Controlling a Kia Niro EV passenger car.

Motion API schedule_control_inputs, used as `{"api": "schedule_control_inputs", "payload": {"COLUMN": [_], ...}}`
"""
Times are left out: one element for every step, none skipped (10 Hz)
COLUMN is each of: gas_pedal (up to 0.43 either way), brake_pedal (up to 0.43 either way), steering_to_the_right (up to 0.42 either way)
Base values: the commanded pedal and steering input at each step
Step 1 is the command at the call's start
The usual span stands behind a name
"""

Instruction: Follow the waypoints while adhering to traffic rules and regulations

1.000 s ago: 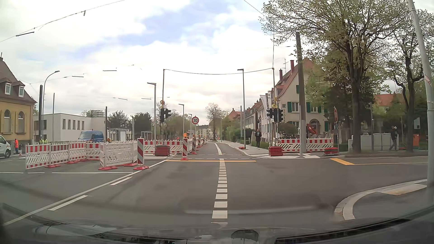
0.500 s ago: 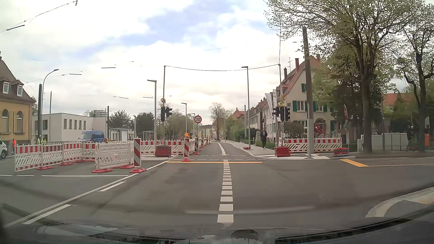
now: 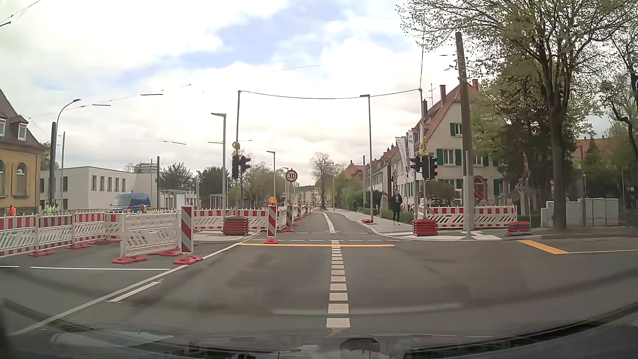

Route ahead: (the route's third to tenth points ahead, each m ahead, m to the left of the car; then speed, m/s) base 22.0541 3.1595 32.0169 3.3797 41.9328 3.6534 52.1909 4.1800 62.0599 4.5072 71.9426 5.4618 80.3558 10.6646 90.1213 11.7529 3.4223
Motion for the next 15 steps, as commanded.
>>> {"api": "schedule_control_inputs", "payload": {"gas_pedal": [0.287, 0.268, 0.268, 0.268, 0.268, 0.248, 0.24, 0.24, 0.24, 0.228, 0.22, 0.197, 0.197, 0.197, 0.197], "brake_pedal": [0.0, 0.0, 0.0, 0.0, 0.0, 0.0, 0.0, 0.0, 0.0, 0.0, 0.0, 0.0, 0.0, 0.0, 0.0], "steering_to_the_right": [-0.002, 0.005, 0.008, 0.009, 0.01, 0.009, 0.009, 0.008, 0.005, 0.004, 0.003, 0.003, 0.003, 0.002, 0.0]}}
